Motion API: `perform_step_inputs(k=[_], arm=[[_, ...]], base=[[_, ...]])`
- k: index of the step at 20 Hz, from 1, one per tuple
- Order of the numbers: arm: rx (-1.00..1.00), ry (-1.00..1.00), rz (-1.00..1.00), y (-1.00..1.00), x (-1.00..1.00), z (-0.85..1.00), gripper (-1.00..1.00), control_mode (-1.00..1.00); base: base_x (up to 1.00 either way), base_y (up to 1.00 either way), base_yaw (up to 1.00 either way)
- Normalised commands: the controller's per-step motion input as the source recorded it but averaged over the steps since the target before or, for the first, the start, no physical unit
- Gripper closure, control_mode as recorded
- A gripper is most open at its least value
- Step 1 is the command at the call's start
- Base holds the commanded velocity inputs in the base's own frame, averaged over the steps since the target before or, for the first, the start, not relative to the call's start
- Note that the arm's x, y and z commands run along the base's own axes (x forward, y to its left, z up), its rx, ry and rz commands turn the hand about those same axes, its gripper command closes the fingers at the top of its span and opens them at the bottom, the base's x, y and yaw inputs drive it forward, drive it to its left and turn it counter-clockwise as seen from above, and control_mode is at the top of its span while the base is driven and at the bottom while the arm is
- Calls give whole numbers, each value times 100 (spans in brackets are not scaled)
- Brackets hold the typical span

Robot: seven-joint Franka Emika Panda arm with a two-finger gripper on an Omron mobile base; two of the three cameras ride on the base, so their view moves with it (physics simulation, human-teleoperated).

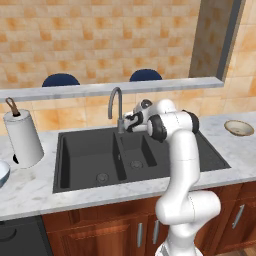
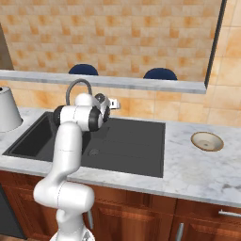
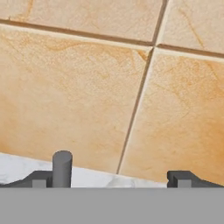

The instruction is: Rinse each bowl for a few seconds and place them down in the sink or on the counter.

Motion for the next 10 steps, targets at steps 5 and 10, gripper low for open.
perform_step_inputs(k=[5,10], arm=[[0,0,0,0,16,-37,-100,-100],[0,-2,0,-1,15,-43,-100,-100]], base=[[0,0,0],[0,0,0]])
